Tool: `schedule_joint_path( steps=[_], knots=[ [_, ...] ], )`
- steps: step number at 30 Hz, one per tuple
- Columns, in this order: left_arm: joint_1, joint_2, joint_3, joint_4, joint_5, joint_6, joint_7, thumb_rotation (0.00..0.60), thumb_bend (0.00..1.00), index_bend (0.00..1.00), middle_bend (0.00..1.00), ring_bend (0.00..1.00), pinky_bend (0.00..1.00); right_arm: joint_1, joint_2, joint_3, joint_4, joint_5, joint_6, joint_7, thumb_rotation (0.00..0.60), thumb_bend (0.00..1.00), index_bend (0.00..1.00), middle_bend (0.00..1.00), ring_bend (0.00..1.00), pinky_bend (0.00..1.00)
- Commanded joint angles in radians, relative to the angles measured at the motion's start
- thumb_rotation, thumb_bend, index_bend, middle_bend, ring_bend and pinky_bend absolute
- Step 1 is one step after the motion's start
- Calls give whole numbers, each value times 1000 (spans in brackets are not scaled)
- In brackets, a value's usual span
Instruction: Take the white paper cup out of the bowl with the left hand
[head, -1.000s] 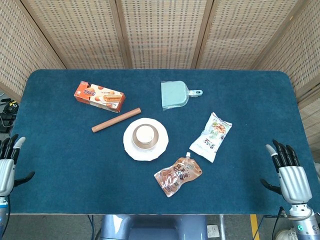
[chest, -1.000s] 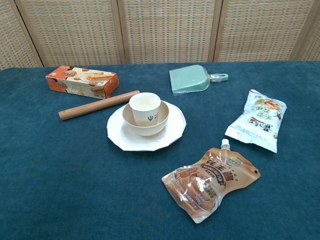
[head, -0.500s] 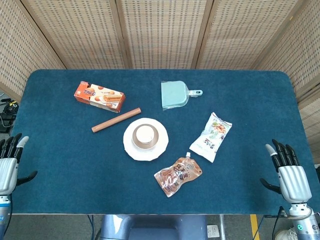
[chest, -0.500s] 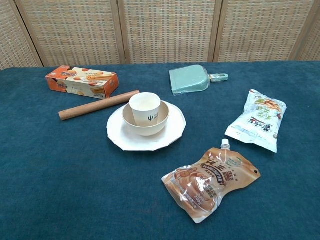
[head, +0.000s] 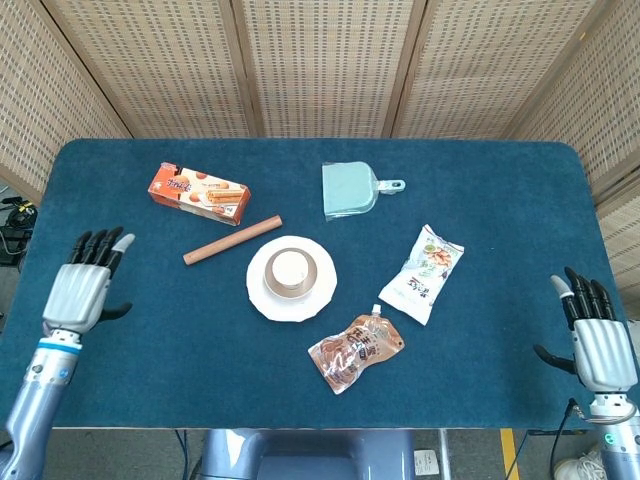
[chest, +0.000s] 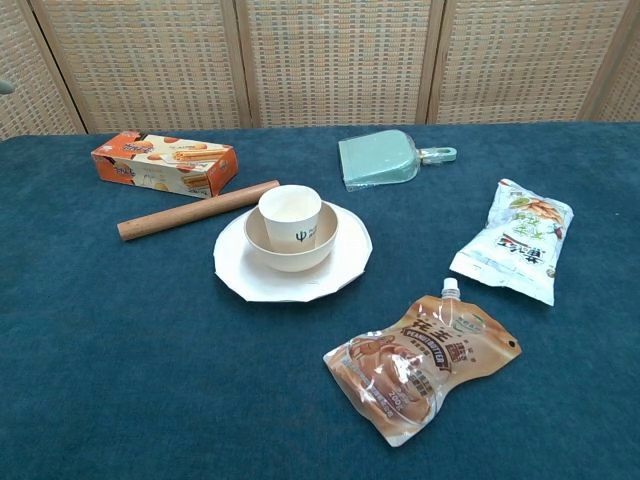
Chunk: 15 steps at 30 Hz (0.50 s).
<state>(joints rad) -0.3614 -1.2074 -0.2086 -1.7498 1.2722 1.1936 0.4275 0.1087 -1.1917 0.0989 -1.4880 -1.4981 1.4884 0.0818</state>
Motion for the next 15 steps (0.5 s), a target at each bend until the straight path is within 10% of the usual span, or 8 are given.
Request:
schedule_joint_path(
  steps=[1,15],
  knots=[
    [-106,-58,-49,5,-77,-103,61,600,101,160,0,0,0,7,-7,6,20,13,-15,20,600,130,0,0,0,0],
    [-497,-279,-119,146,-437,-329,305,600,100,213,0,0,0,27,-20,37,114,93,-89,127,600,131,2,0,0,0]
  ],
)
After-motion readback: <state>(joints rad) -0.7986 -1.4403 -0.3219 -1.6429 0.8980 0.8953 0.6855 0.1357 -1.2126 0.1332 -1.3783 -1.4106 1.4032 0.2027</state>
